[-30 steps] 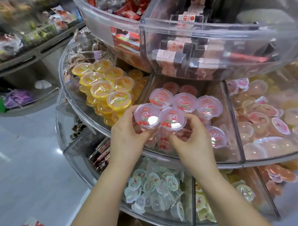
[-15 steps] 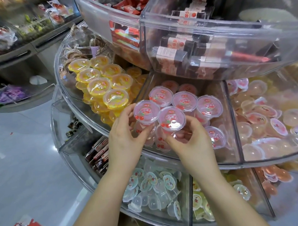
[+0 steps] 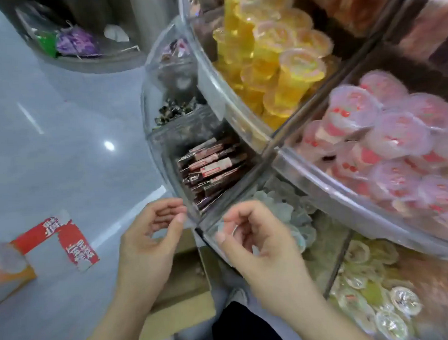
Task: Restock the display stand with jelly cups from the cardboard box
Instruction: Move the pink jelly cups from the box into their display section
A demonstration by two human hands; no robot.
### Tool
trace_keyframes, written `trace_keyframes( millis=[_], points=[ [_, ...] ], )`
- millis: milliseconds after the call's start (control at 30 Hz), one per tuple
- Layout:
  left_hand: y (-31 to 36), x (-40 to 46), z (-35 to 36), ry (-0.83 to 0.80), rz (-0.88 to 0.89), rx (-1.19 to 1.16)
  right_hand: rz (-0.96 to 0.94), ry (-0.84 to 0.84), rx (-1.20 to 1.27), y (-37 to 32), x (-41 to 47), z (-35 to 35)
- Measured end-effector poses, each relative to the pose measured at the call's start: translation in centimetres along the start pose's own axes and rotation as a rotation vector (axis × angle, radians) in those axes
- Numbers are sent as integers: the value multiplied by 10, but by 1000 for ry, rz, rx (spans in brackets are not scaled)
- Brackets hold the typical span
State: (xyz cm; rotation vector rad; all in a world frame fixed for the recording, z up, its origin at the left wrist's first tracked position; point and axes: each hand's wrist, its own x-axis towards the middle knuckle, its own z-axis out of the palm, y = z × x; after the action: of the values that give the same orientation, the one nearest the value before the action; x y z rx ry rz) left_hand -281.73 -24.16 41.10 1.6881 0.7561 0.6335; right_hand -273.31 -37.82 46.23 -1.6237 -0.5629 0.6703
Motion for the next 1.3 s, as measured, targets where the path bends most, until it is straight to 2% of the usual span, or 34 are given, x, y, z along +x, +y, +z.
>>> trace_keyframes(
  millis=[67,167,233,300,367,533,633,700,767,833,967,1067,1167,1300],
  points=[
    [-57,-20,-28,117,-186,-43,192,-233,-80,53,5,43],
    [-155,-55,-57,231,-492,-59,460,-497,-305,158,7,98],
    [-221,-81,-65,255,-668,-52,651,-636,-423,234,9,126],
    [-287,-103,-64,278,-803,-47,762,-711,-564,311,15,147],
    [-350,-118,-57,259,-878,-38,806,-743,-700,384,27,165],
    [-503,-108,-26,193,-1118,-33,839,-643,-958,547,62,187],
    [-589,-80,-1,206,-1409,-172,795,-693,-1114,620,81,190],
    [-636,-65,11,241,-1538,-305,820,-677,-1182,663,92,192],
    [-679,-55,19,321,-1529,-371,847,-636,-1242,698,98,198],
    [-717,-50,24,317,-1455,-356,829,-645,-1313,726,99,203],
    [-744,-50,28,357,-1508,-370,728,-667,-1290,757,97,203],
    [-712,-54,28,394,-1599,-564,706,-538,-1039,736,86,201],
    [-647,-65,20,430,-1506,-732,773,-353,-642,674,69,206],
    [-526,-82,-11,266,-1252,-638,754,-163,-227,548,46,204]
  ],
)
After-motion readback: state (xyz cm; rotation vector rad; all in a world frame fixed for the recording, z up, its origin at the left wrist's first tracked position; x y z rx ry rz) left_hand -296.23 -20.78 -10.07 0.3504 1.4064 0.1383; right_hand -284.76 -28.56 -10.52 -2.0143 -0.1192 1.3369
